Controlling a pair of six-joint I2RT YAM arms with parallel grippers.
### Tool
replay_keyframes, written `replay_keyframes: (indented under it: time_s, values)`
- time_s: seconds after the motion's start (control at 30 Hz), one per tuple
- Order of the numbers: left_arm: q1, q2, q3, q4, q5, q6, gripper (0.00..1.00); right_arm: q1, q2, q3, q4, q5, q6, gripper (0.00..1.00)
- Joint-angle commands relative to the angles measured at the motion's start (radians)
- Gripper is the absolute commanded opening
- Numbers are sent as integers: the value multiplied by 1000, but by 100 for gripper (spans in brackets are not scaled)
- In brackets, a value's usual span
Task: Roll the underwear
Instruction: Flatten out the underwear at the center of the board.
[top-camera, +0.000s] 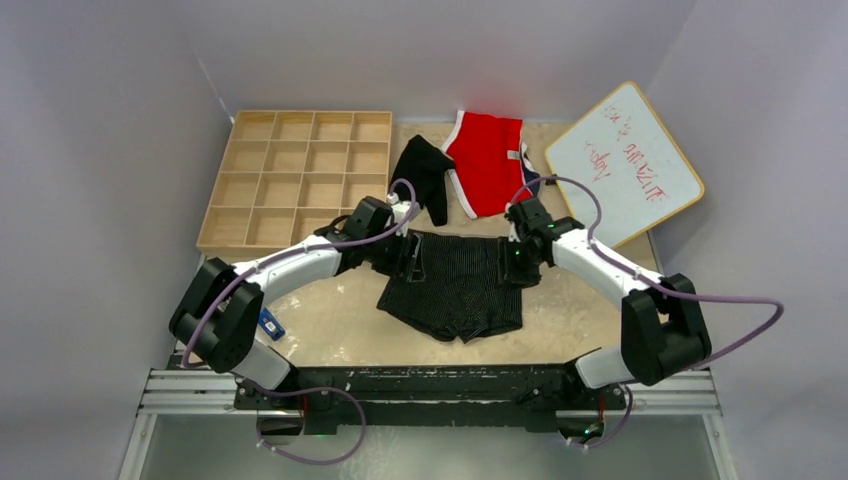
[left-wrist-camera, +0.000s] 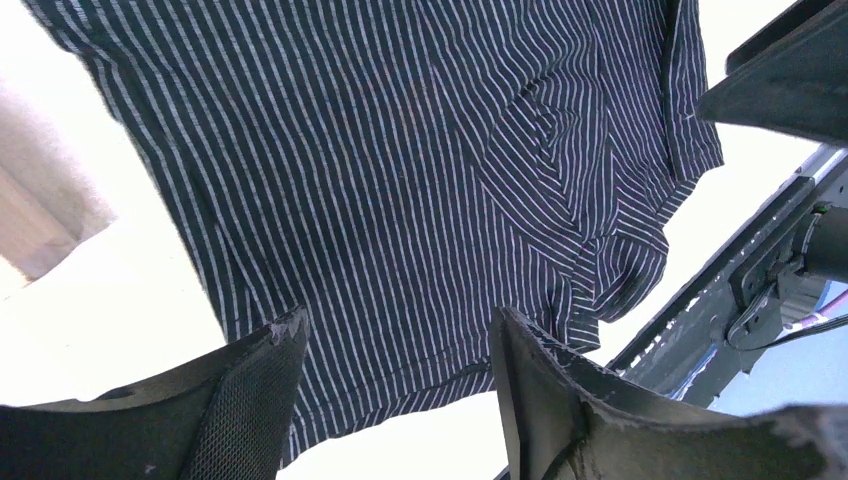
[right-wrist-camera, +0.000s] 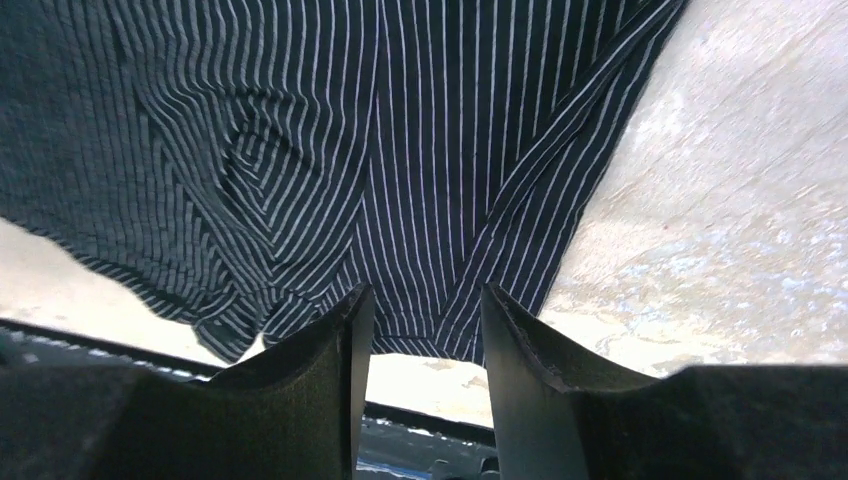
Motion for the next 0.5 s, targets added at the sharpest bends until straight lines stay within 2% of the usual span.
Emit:
replay_keyframes:
  time_s: [0.0,0.2,0.47]
  values:
    - [-31,9,15,34,-3,-4,63,100,22,2,-96,220,112,44]
    - [-58,37,3,18,-40,-3,59,153,48,-7,-131,285,145,36]
    - [-72,37,-25,34,-50,-8,56,202,84,3,-134,259,155,34]
